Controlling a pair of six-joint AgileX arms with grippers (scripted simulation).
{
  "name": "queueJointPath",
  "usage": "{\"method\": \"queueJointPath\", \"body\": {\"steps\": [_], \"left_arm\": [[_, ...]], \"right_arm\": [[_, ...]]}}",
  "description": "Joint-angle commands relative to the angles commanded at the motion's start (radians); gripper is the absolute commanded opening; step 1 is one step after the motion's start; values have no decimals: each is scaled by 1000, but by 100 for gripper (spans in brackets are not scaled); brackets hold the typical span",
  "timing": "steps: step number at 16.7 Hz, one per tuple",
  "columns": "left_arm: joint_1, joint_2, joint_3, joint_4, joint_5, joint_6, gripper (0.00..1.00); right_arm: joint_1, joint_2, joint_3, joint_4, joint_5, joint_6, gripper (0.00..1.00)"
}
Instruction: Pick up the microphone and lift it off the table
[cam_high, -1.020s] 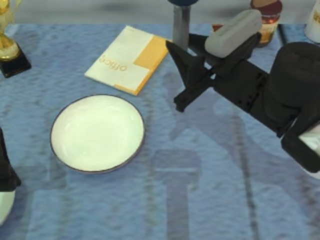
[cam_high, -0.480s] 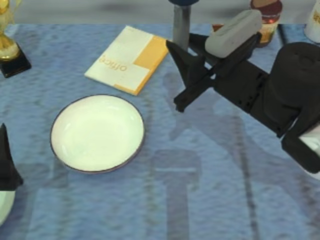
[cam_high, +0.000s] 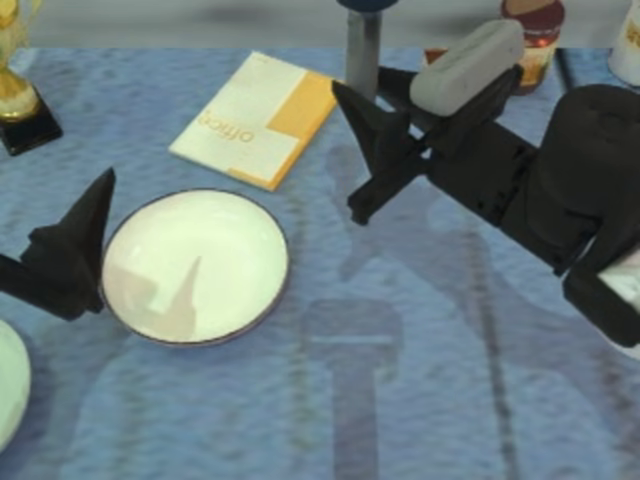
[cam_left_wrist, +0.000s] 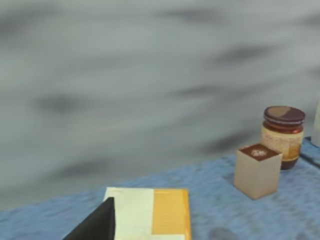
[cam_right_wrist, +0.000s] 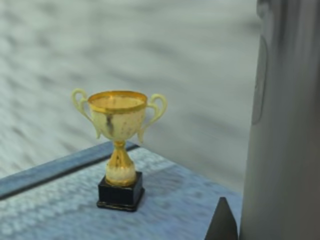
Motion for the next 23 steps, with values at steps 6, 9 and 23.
{"method": "queueJointPath", "body": {"steps": [6, 9, 23], "left_arm": [[-129, 465, 259, 173, 226, 9, 100], [-174, 614, 342, 230, 302, 11, 100], [-297, 890, 542, 307, 232, 9, 100]], "right_arm": [[0, 0, 0, 0, 0, 0, 0], [0, 0, 0, 0, 0, 0, 0], [0, 0, 0, 0, 0, 0, 0]]}}
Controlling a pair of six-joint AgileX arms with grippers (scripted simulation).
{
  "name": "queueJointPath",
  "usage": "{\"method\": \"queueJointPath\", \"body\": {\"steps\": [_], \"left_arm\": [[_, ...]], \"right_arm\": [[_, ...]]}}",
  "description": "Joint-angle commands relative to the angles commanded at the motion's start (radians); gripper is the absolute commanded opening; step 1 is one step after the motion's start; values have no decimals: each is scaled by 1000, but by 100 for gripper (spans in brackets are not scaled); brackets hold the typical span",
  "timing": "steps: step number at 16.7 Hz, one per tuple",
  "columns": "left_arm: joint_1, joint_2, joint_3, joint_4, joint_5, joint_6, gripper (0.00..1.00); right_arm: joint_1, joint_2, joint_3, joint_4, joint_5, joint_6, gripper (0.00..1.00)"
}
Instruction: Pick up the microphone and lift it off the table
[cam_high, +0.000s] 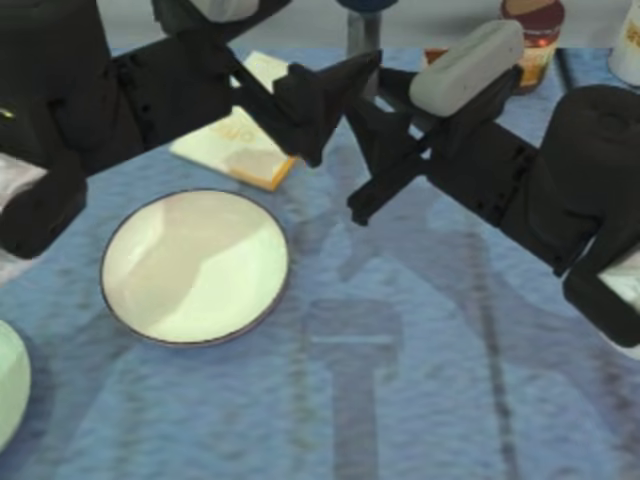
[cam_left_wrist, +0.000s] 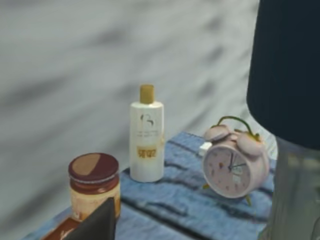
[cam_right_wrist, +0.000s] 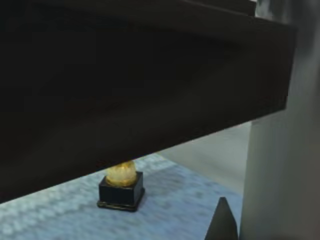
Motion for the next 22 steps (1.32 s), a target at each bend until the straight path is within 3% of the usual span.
{"method": "queueJointPath", "body": {"steps": [4, 8, 21, 22], "left_arm": [[-72, 132, 104, 32, -69, -3, 100], [-77, 140, 110, 34, -74, -3, 100], [-77, 140, 110, 34, -74, -3, 2], [-77, 140, 110, 34, -74, -3, 0]], "right_arm": [[0, 0, 0, 0, 0, 0, 0], [0, 0, 0, 0, 0, 0, 0], [0, 0, 0, 0, 0, 0, 0], [0, 0, 0, 0, 0, 0, 0]]}}
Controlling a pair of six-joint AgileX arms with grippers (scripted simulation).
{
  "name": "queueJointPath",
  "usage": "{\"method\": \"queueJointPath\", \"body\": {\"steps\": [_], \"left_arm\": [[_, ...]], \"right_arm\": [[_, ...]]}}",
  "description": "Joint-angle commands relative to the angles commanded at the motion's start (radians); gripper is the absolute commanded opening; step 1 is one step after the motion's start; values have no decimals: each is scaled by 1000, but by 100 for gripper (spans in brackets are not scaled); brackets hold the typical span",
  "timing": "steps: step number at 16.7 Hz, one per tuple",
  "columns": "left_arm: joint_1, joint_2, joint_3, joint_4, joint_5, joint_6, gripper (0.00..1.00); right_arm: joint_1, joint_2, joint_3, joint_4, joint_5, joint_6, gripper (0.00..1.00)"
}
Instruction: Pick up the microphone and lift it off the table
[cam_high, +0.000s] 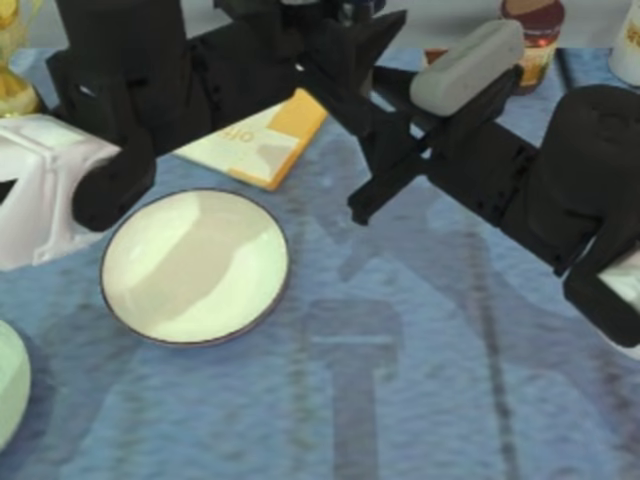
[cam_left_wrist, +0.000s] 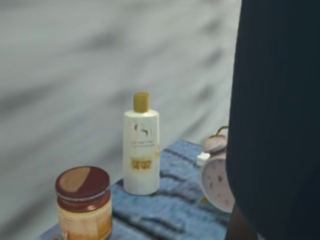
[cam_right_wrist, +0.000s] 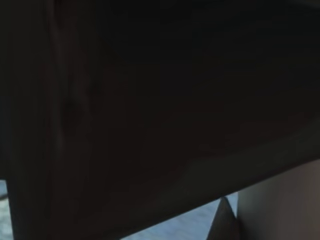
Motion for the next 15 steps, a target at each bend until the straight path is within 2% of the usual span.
{"method": "queueJointPath", "body": {"steps": [8, 15], "left_arm": [[0, 0, 0, 0, 0, 0, 0], [0, 0, 0, 0, 0, 0, 0]], "right_arm": [[0, 0, 0, 0, 0, 0, 0], [0, 0, 0, 0, 0, 0, 53]]}}
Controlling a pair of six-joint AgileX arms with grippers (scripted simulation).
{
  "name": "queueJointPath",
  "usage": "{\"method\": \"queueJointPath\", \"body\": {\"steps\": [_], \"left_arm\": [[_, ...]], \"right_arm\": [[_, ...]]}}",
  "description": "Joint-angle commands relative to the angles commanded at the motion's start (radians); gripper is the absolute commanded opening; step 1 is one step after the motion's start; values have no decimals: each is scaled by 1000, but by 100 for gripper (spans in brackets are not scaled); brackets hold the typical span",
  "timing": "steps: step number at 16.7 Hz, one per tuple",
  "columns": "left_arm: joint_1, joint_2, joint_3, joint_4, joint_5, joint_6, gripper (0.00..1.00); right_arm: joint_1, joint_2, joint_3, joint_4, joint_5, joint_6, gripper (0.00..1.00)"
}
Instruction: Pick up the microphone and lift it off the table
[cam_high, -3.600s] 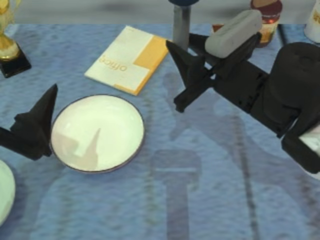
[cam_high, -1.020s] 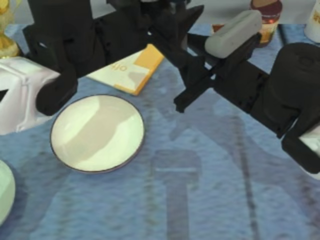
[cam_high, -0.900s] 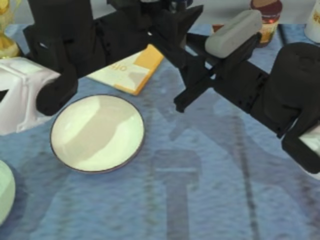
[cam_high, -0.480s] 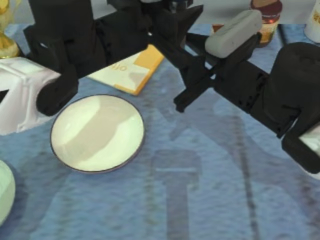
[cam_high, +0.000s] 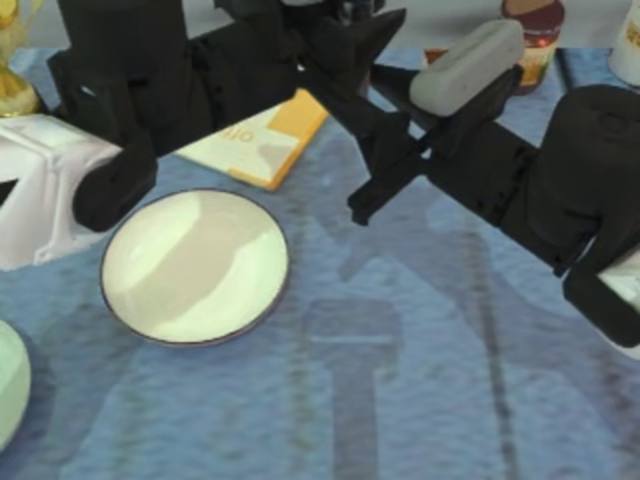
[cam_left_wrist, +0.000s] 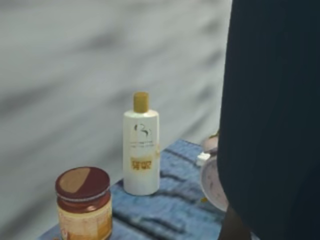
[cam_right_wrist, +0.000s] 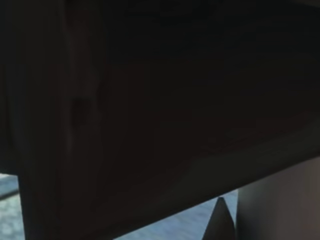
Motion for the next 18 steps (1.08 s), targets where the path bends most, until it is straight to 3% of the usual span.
{"method": "queueJointPath", "body": {"steps": [6, 16, 18], "left_arm": [[0, 0, 0, 0, 0, 0, 0], [2, -2, -1, 0, 1, 1, 0], [25, -15, -12, -1, 23, -4, 0]], "right_arm": [[0, 0, 0, 0, 0, 0, 98], [-1, -3, -3, -1, -1, 0, 100], [-9, -42, -41, -5, -5, 1, 100]]}}
